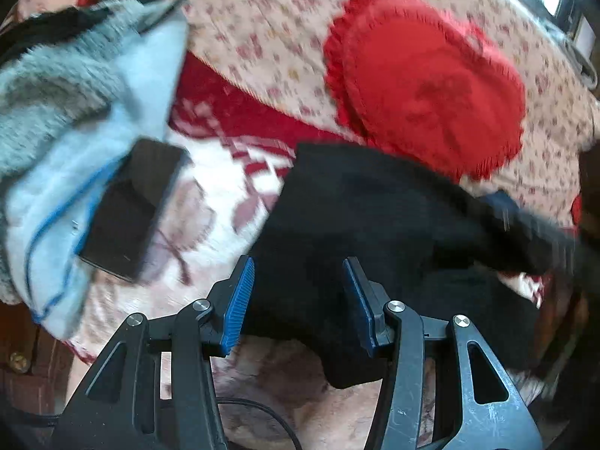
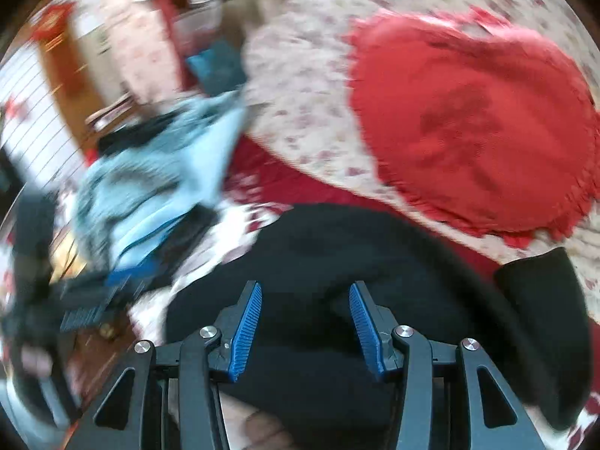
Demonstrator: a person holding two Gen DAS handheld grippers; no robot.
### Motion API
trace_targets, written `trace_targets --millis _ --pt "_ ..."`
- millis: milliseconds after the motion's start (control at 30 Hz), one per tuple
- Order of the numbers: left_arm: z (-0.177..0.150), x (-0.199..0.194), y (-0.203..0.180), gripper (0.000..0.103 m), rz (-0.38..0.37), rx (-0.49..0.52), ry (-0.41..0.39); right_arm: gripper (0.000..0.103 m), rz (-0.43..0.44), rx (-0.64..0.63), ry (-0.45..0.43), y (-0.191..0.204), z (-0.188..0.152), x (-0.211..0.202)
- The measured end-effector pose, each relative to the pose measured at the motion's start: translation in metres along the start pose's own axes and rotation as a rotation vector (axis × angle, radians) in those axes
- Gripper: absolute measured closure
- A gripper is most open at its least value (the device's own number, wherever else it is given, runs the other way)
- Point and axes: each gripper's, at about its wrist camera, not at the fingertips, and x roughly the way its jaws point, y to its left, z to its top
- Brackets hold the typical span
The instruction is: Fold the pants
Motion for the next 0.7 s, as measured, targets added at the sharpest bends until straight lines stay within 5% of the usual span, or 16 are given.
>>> trace_targets --millis 300,467,533,567,600,700 --pt "-0.01 0.042 0.006 0.054 0.015 -0.008 0.07 0.055 -0.057 -0.065 0.172 -0.057 0.058 0.102" --pt "-0.009 0.049 0.007 0.053 0.005 -0.018 0.055 0.055 0.021 -0.134 0.293 -0.063 0.057 0.146" --pt "-0.008 0.051 0.007 0.052 0.001 -0.023 0.051 0.056 0.044 -0.118 0.267 -0.068 0.055 0.146" --pt "-0.007 0.051 0.008 0.052 0.001 -0.025 0.052 0.068 0.051 -0.104 0.247 -0.069 0.055 0.142" --pt "-0.006 0.051 0.008 0.052 0.002 -0.026 0.052 0.092 0.044 -0.099 0.214 -0.069 0.054 0.134" --pt "-0.003 0.049 0.011 0.053 -0.005 -0.04 0.058 0.097 0.049 -0.114 0.142 -0.054 0.051 0.105"
